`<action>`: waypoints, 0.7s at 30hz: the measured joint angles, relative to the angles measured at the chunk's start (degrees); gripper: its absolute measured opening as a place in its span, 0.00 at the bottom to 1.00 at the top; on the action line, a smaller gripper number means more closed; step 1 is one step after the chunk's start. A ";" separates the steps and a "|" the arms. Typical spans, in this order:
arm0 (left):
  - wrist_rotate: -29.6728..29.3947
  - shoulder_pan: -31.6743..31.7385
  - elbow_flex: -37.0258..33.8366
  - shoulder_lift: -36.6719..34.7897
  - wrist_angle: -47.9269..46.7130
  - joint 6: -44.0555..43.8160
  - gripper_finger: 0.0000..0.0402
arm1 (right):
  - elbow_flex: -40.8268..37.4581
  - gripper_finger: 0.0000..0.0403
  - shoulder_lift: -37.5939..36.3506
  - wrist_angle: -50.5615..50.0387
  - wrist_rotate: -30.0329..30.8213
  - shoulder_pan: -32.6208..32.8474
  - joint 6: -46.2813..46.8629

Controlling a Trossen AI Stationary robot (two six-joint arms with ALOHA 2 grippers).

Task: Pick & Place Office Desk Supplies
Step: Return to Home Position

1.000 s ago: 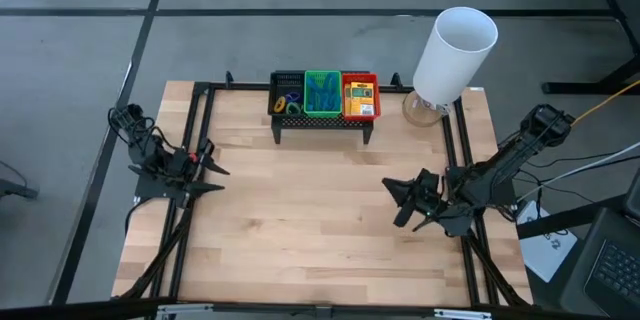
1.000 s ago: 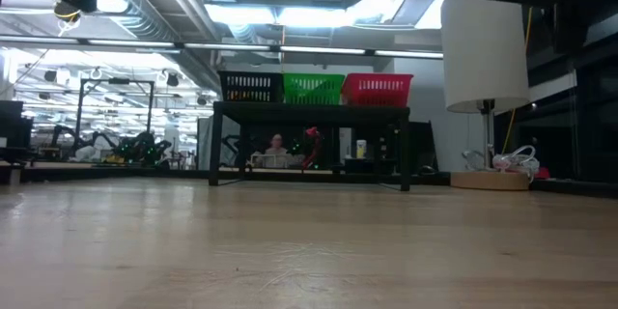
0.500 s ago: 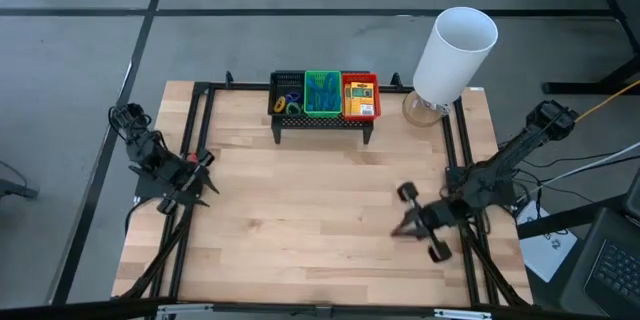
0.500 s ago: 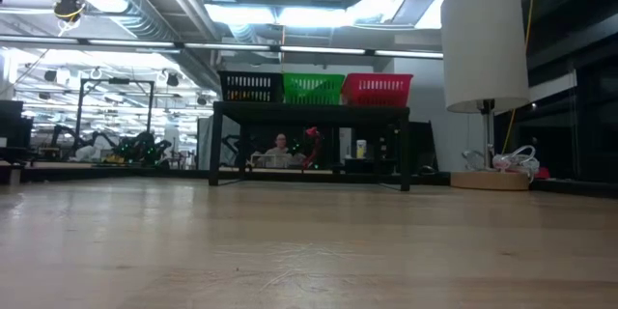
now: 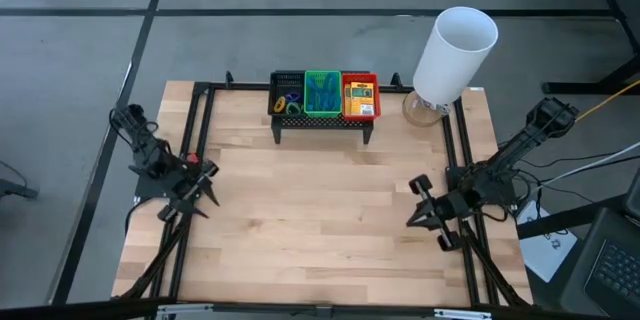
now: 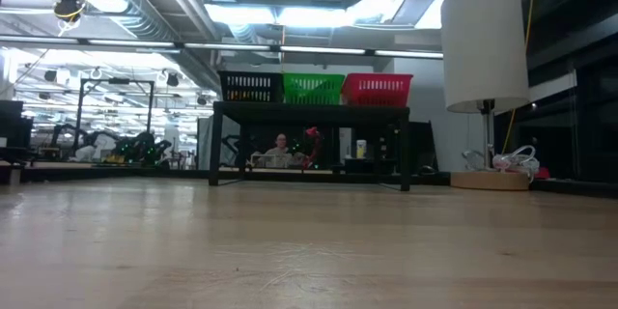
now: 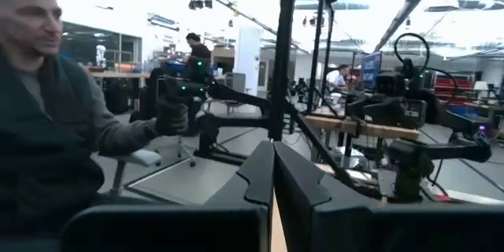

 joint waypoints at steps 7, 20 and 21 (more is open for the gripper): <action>-9.61 0.67 -7.81 0.00 5.49 -1.04 0.42 | -3.78 0.03 0.02 2.42 1.49 0.01 3.43; -14.16 1.92 -12.54 0.68 14.67 -0.26 0.42 | -6.98 0.03 0.87 0.64 6.41 0.01 6.24; -14.12 2.04 -12.55 0.66 14.62 -0.25 0.42 | -6.98 0.03 0.87 0.42 7.23 0.01 6.19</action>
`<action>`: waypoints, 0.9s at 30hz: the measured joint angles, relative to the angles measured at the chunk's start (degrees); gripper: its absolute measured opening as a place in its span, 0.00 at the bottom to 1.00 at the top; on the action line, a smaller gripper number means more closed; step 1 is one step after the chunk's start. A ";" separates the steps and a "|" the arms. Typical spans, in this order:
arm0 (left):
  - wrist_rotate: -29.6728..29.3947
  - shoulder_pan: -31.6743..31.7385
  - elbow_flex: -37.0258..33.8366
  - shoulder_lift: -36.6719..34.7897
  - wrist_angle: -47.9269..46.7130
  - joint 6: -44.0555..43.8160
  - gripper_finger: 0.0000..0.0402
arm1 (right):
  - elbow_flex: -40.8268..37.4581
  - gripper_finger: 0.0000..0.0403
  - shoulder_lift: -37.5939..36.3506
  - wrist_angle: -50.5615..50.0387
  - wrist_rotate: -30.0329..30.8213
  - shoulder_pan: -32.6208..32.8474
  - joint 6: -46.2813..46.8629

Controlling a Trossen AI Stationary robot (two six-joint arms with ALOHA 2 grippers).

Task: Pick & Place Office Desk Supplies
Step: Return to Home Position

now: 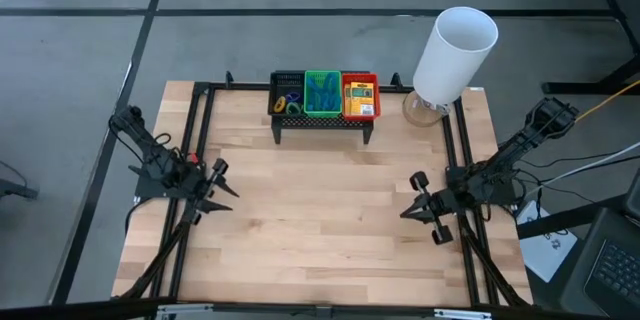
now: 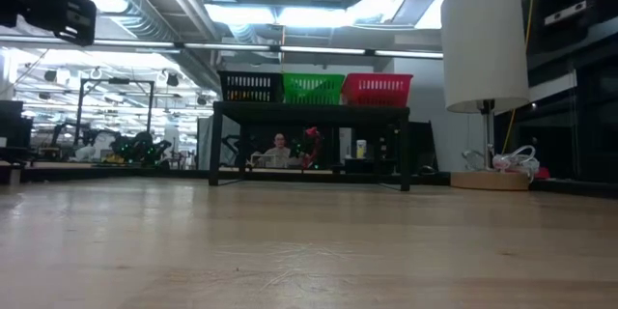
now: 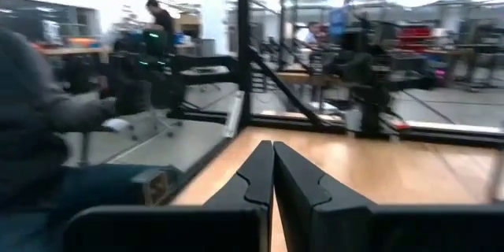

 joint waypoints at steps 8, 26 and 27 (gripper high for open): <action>-1.81 1.51 -0.07 -0.66 0.09 1.87 0.42 | 0.02 0.03 -1.16 -5.49 14.53 -0.02 -0.39; 0.89 2.35 -0.07 -0.66 -0.12 -0.37 0.42 | 0.09 0.03 -16.26 -6.88 6.20 0.00 -2.89; 1.40 2.35 -0.07 -0.66 -0.15 -0.48 0.42 | 0.09 0.03 -17.21 -8.43 6.25 0.00 -2.50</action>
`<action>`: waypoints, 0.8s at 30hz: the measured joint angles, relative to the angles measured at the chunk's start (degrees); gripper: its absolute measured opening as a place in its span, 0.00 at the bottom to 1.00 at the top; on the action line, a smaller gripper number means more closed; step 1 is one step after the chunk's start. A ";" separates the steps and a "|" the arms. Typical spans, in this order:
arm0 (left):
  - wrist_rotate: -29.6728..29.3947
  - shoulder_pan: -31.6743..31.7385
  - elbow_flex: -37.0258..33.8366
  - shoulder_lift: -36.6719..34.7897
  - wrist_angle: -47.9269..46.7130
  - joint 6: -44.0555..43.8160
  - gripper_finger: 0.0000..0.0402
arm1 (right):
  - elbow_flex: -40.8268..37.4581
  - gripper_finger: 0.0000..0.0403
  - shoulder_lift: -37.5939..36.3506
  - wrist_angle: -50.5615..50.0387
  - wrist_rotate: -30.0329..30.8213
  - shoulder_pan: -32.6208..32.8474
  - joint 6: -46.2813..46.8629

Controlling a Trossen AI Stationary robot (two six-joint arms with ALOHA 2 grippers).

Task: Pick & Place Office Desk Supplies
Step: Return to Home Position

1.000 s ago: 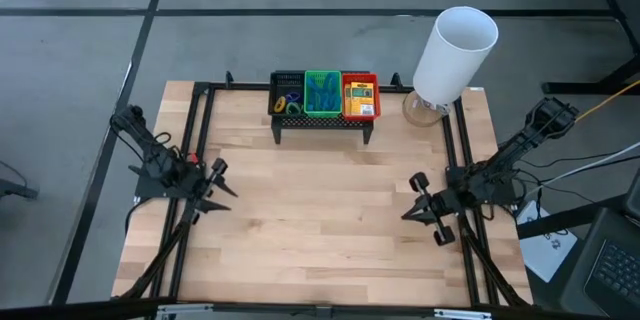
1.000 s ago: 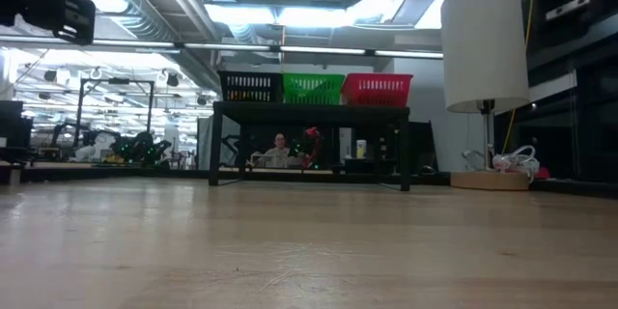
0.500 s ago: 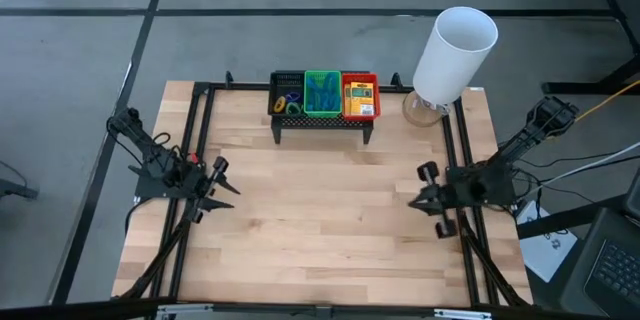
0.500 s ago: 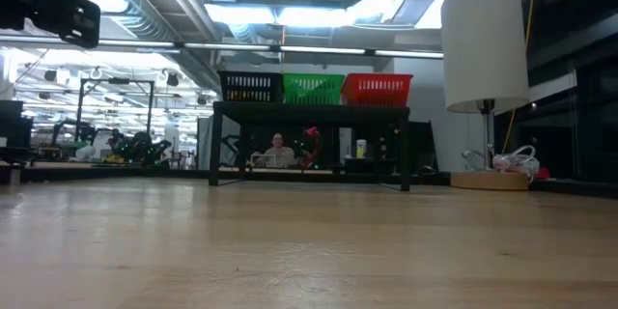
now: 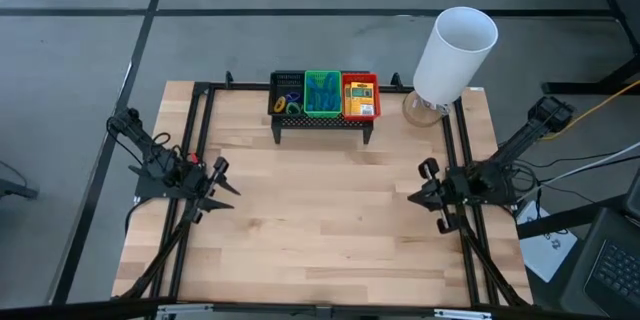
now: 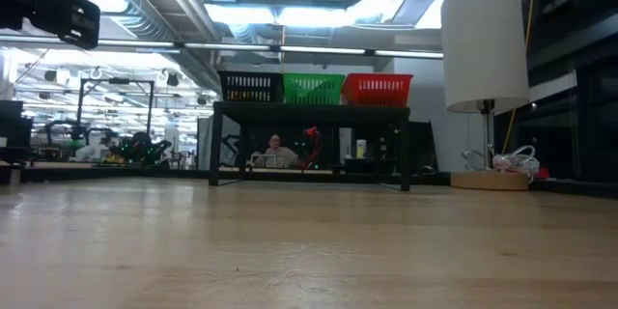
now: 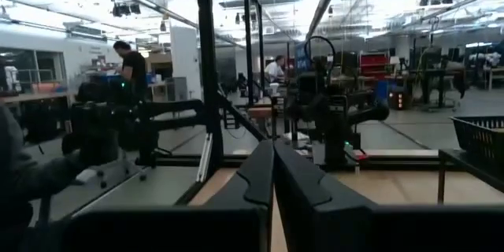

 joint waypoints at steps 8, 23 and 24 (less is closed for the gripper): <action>3.17 0.00 -0.07 0.00 -0.33 -2.12 0.42 | 0.00 0.03 -11.40 -14.81 0.15 0.00 2.31; 3.52 -0.02 -0.14 0.00 -0.39 -3.61 0.42 | -0.04 0.03 -36.18 -49.49 5.14 -0.03 11.56; 3.48 -0.02 -0.15 0.00 -0.39 -3.62 0.42 | 0.02 0.03 -36.49 -49.44 4.67 -0.01 10.93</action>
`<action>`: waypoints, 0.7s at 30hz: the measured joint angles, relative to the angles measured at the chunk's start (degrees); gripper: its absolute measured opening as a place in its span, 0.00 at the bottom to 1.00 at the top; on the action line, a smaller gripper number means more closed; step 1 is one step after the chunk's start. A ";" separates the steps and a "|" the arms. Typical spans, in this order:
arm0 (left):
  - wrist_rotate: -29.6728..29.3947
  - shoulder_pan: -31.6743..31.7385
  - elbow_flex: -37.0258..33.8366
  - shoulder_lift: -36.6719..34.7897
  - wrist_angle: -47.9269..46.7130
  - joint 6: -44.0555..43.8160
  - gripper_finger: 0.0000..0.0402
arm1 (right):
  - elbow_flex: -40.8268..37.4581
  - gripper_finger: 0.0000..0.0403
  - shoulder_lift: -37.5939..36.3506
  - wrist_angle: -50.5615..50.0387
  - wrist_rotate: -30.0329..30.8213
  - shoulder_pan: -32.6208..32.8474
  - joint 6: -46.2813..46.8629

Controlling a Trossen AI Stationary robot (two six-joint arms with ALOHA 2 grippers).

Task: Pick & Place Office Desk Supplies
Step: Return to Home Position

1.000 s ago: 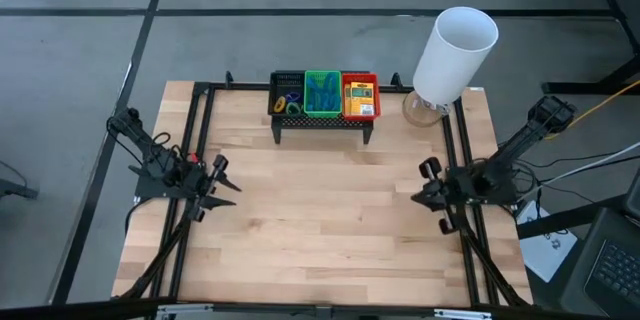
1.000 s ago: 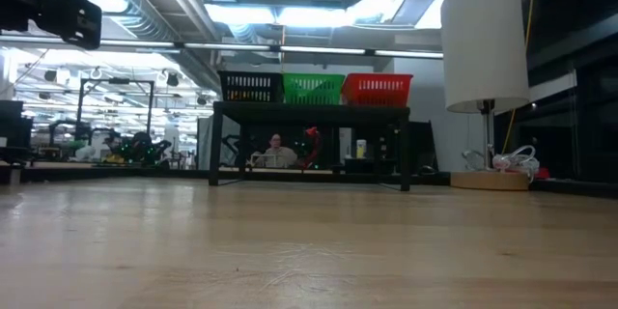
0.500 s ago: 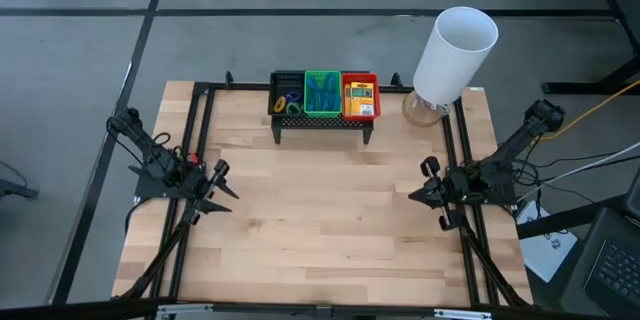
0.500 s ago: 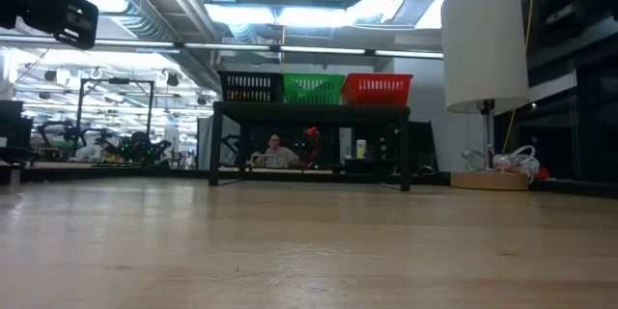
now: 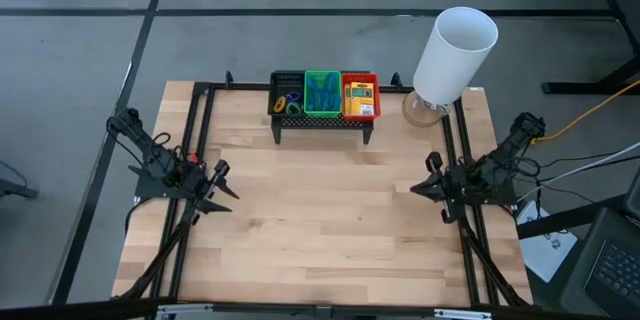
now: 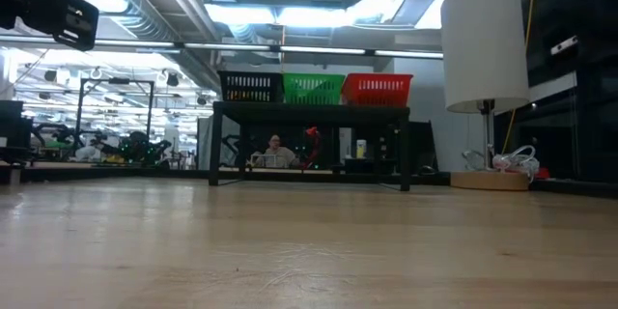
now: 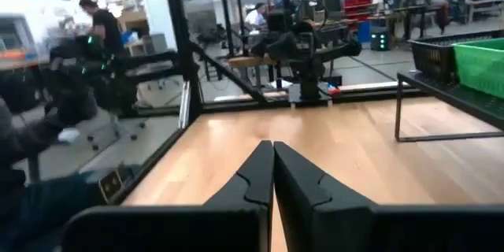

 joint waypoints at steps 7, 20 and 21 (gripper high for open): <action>-3.77 0.09 -0.02 0.00 0.24 2.29 0.42 | -0.02 0.03 -0.15 -0.24 -1.73 -0.07 -2.99; -4.27 0.09 -0.02 3.46 0.26 2.82 0.42 | -0.02 0.03 1.07 -0.16 -7.80 -0.05 -15.99; -4.28 0.09 -0.02 3.67 0.26 2.75 0.42 | -0.02 0.03 1.07 -0.18 -7.79 -0.05 -16.07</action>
